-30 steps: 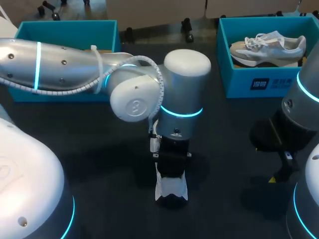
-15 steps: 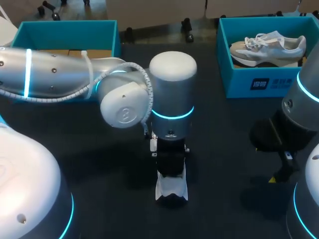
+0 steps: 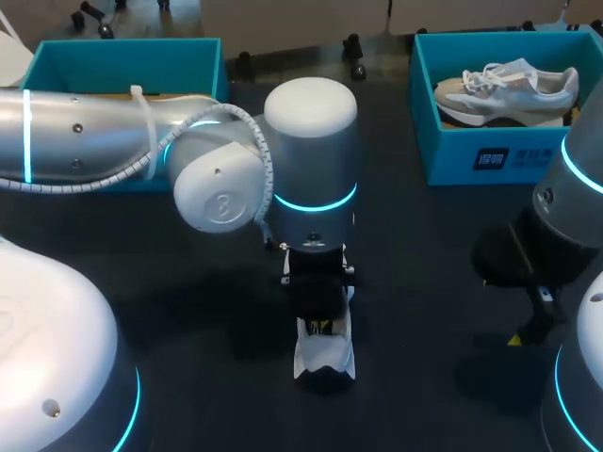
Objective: Take the shoe out of the shoebox, open the shoe tongue, remove and reinsert the insole, then place the shoe into the shoebox
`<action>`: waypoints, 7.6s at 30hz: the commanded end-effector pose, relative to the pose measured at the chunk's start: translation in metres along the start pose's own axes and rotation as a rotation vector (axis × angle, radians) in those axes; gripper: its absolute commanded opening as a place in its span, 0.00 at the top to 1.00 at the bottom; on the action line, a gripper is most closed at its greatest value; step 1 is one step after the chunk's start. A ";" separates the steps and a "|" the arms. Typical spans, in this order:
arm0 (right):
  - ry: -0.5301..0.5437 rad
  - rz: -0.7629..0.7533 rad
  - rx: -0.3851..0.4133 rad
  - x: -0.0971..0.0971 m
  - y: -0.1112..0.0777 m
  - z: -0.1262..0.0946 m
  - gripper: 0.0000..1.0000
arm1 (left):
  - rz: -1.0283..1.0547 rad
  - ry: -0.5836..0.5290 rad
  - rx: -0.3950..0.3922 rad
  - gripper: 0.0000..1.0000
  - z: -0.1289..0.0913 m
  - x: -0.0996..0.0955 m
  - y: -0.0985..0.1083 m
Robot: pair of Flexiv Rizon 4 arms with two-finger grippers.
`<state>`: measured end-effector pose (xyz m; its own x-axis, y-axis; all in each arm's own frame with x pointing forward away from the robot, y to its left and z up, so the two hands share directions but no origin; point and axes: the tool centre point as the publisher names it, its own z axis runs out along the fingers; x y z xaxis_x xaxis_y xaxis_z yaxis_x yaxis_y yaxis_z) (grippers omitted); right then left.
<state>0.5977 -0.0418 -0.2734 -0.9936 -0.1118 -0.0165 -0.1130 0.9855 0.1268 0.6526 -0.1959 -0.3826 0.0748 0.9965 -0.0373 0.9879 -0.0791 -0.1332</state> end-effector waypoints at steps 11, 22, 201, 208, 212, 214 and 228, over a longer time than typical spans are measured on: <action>-0.002 -0.001 0.000 0.001 0.000 0.001 0.00 | -0.030 0.059 -0.045 1.00 0.027 -0.008 0.011; -0.002 -0.001 0.000 0.001 0.000 0.001 0.00 | -0.071 0.016 -0.106 1.00 -0.013 0.002 0.015; -0.002 -0.001 0.000 0.001 0.000 0.001 0.00 | -0.087 -0.117 -0.005 0.80 -0.056 0.019 0.023; -0.002 -0.001 0.000 0.001 0.000 0.001 0.00 | -0.107 -0.138 -0.042 0.74 -0.096 0.017 0.013; -0.002 -0.001 0.000 0.001 0.000 0.001 0.00 | -0.184 -0.114 -0.024 0.54 -0.116 0.016 0.010; -0.002 -0.001 0.000 0.001 0.000 0.001 0.00 | -0.245 -0.091 0.001 0.00 -0.121 0.016 0.008; -0.002 -0.001 0.000 0.001 0.000 0.001 0.00 | -0.349 -0.072 0.081 0.00 -0.130 0.019 0.002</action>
<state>0.5976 -0.0419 -0.2734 -0.9936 -0.1118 -0.0167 -0.1130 0.9855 0.1269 0.6731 -0.1723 -0.2552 -0.2772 0.9596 -0.0487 0.9382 0.2594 -0.2291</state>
